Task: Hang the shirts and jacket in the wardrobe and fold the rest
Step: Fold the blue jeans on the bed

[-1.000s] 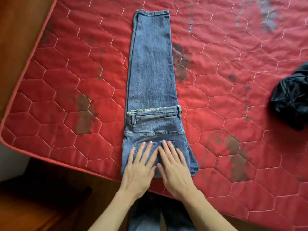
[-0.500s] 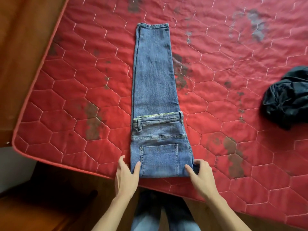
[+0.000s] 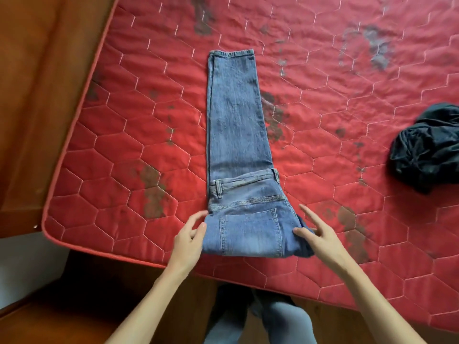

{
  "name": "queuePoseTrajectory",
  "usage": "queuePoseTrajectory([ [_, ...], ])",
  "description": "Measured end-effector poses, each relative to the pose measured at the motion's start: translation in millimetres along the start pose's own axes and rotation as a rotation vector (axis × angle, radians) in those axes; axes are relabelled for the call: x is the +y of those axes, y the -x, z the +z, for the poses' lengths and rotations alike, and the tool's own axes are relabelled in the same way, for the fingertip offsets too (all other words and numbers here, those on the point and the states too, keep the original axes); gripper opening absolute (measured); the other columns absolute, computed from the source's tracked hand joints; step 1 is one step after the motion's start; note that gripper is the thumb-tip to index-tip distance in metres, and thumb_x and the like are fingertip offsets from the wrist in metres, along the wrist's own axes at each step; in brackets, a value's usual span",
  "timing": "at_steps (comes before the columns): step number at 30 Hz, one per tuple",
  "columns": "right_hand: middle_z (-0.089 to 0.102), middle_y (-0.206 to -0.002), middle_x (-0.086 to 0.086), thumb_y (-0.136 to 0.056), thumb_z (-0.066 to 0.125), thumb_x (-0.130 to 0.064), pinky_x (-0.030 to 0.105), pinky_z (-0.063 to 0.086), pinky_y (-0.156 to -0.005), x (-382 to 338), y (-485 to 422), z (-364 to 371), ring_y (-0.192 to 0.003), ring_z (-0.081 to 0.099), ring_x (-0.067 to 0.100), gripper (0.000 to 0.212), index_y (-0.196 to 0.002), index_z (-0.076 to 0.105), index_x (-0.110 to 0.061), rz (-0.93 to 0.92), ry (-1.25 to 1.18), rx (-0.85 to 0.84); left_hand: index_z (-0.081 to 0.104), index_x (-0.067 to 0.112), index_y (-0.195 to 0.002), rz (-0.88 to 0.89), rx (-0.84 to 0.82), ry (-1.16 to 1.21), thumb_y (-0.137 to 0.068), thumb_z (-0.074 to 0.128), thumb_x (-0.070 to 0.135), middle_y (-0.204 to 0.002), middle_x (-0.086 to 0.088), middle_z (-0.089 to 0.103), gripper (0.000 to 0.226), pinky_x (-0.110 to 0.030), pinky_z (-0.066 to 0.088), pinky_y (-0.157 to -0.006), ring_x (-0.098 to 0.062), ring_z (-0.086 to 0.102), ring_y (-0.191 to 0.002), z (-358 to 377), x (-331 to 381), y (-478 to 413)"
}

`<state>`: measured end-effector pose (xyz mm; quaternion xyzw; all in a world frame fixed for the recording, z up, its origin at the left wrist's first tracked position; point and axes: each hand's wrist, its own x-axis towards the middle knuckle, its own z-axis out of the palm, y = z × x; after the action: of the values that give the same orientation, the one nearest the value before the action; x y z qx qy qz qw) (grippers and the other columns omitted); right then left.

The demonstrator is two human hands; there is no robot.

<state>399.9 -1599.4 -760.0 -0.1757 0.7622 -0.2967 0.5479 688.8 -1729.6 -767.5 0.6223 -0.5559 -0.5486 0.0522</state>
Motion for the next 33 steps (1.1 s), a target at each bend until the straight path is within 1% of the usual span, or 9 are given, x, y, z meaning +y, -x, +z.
queuePoseTrajectory([
  [2, 0.073, -0.103, -0.013, -0.093, 0.062, -0.007, 0.005, 0.044, -0.076, -24.4, 0.0, -3.5, -0.09, 0.06, -0.003, 0.036, -0.113, 0.07, -0.036, -0.066, 0.022, -0.013, 0.073, 0.032, -0.101, 0.016, 0.008, 0.098, -0.092, 0.042, 0.019, -0.088, 0.011, 0.075, 0.035, -0.022, 0.049, -0.074, -0.007, 0.066, -0.083, -11.7, 16.1, -6.5],
  [6, 0.074, -0.11, -0.001, -0.095, 0.053, -0.028, 0.036, 0.047, -0.085, -57.2, -18.0, -8.6, -0.099, 0.064, 0.017, 0.026, -0.095, 0.078, -0.031, -0.052, -0.129, -0.01, 0.075, 0.014, -0.096, 0.024, 0.023, 0.265, -0.075, 0.037, 0.014, -0.093, -0.003, 0.077, 0.044, -0.028, 0.057, -0.062, -0.017, 0.069, -0.079, -29.0, 44.9, -30.9],
  [10, 0.07, -0.083, 0.019, -0.062, 0.06, -0.085, 0.03, 0.038, -0.061, -94.6, -58.9, -11.9, -0.069, 0.053, 0.026, 0.08, -0.09, 0.078, -0.012, -0.007, -0.444, -0.083, 0.073, 0.008, -0.098, 0.072, 0.072, 0.311, -0.091, 0.038, -0.004, -0.088, -0.003, 0.077, 0.038, -0.031, 0.058, -0.068, -0.015, 0.07, -0.078, -43.0, 69.1, -68.7],
  [13, 0.067, -0.068, 0.017, -0.047, 0.059, -0.094, 0.029, 0.04, -0.054, -129.9, -94.5, -13.8, -0.057, 0.058, 0.022, 0.099, -0.088, 0.068, -0.005, -0.043, -0.509, -0.118, 0.071, 0.005, -0.09, 0.064, 0.133, 0.383, -0.097, 0.031, -0.008, -0.072, -0.005, 0.075, 0.043, -0.028, 0.057, -0.067, -0.017, 0.07, -0.07, -50.2, 93.1, -102.7],
  [17, 0.069, -0.07, 0.017, -0.047, 0.07, -0.086, 0.026, 0.042, -0.051, -166.5, -144.5, -11.0, -0.051, 0.055, 0.017, 0.09, -0.092, 0.064, -0.009, -0.085, -0.486, -0.038, 0.063, 0.002, -0.076, 0.091, 0.166, 0.377, -0.101, 0.043, 0.005, -0.066, -0.005, 0.067, 0.032, -0.033, 0.051, -0.076, -0.016, 0.062, -0.068, -51.7, 120.2, -161.2],
  [22, 0.06, -0.067, 0.002, -0.089, 0.07, -0.04, 0.03, 0.039, -0.055, -170.8, -202.7, -1.1, -0.055, 0.047, 0.013, 0.029, -0.083, 0.063, -0.013, -0.174, -0.186, 0.093, 0.064, 0.01, -0.092, 0.073, 0.105, 0.17, -0.093, 0.067, 0.019, -0.09, 0.005, 0.066, 0.009, -0.015, 0.046, -0.073, -0.009, 0.058, -0.086, -36.4, 131.1, -219.0],
  [27, 0.075, -0.082, -0.004, -0.081, 0.074, -0.048, 0.038, 0.052, -0.076, -134.7, -229.0, 15.3, -0.078, 0.067, 0.015, 0.031, -0.089, 0.074, -0.018, -0.041, 0.232, 0.179, 0.054, 0.022, -0.123, -0.115, 0.081, -0.074, -0.067, 0.074, 0.065, -0.123, 0.001, 0.064, 0.074, -0.039, 0.048, -0.1, -0.02, 0.061, -0.113, -5.3, 95.8, -228.3],
  [30, 0.076, -0.092, -0.005, -0.081, 0.075, -0.047, 0.039, 0.056, -0.083, -113.9, -220.7, 26.1, -0.087, 0.07, 0.013, 0.032, -0.094, 0.073, -0.018, 0.014, 0.049, 0.162, 0.053, 0.021, -0.113, -0.181, 0.136, -0.027, -0.059, 0.067, 0.076, -0.121, -0.002, 0.066, 0.078, -0.04, 0.048, -0.099, -0.024, 0.062, -0.114, 12.4, 83.0, -202.7],
  [33, 0.071, -0.102, -0.007, -0.087, 0.069, -0.048, 0.034, 0.049, -0.082, -99.8, -208.6, 32.6, -0.097, 0.066, 0.015, 0.033, -0.103, 0.067, -0.018, 0.026, 0.067, 0.141, 0.057, 0.022, -0.117, -0.236, 0.086, -0.082, -0.078, 0.069, 0.064, -0.122, 0.0, 0.067, 0.059, -0.037, 0.047, -0.1, -0.024, 0.062, -0.117, 21.9, 67.8, -183.7],
])
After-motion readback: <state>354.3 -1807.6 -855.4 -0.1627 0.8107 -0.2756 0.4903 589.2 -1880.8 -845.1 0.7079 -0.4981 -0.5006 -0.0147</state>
